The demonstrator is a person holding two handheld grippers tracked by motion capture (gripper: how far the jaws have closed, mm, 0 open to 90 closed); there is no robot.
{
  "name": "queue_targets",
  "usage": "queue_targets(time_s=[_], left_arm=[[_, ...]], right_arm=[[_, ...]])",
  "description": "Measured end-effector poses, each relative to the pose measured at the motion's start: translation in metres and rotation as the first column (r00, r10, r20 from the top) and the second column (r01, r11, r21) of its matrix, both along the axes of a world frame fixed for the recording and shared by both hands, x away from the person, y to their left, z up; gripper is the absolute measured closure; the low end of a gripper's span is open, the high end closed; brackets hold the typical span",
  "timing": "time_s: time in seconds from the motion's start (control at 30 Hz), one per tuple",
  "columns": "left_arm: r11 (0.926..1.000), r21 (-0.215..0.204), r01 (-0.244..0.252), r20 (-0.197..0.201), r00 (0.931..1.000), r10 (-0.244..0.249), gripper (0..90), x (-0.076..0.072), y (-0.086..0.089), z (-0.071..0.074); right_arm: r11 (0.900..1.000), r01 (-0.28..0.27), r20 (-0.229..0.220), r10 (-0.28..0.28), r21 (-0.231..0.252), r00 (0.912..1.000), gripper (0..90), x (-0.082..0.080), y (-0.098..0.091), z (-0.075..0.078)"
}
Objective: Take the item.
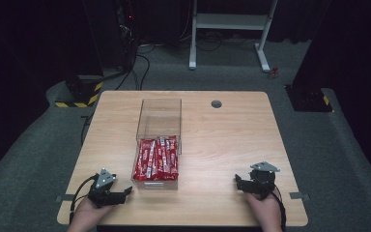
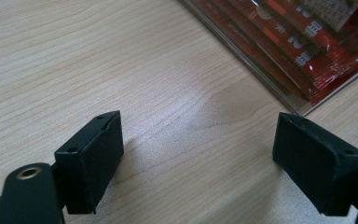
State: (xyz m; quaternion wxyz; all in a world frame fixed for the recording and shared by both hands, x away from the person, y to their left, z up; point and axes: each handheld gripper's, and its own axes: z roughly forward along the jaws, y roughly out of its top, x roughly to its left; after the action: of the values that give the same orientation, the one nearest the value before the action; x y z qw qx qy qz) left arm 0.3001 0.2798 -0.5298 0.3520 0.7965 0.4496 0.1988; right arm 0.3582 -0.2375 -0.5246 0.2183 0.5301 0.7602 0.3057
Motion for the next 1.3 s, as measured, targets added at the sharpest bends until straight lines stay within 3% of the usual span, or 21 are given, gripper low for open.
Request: queue_targets(time_s=[0.77, 1.3], left_arm=[[1.0000, 0.000, -0.002, -0.001, 1.0000, 0.002, 16.7, -0.002, 0.000, 0.000], [1.0000, 0.003, 0.006, 0.001, 1.0000, -0.006, 16.3, -0.002, 0.001, 0.000]], right_arm=[[0.9997, -0.016, 0.016, 0.016, -0.017, 0.9998, 10.9, -0.001, 0.000, 0.001], [0.9962, -0.082, 0.068, 0.079, 0.032, 0.9945, 13.2, -0.009, 0.016, 0.007]])
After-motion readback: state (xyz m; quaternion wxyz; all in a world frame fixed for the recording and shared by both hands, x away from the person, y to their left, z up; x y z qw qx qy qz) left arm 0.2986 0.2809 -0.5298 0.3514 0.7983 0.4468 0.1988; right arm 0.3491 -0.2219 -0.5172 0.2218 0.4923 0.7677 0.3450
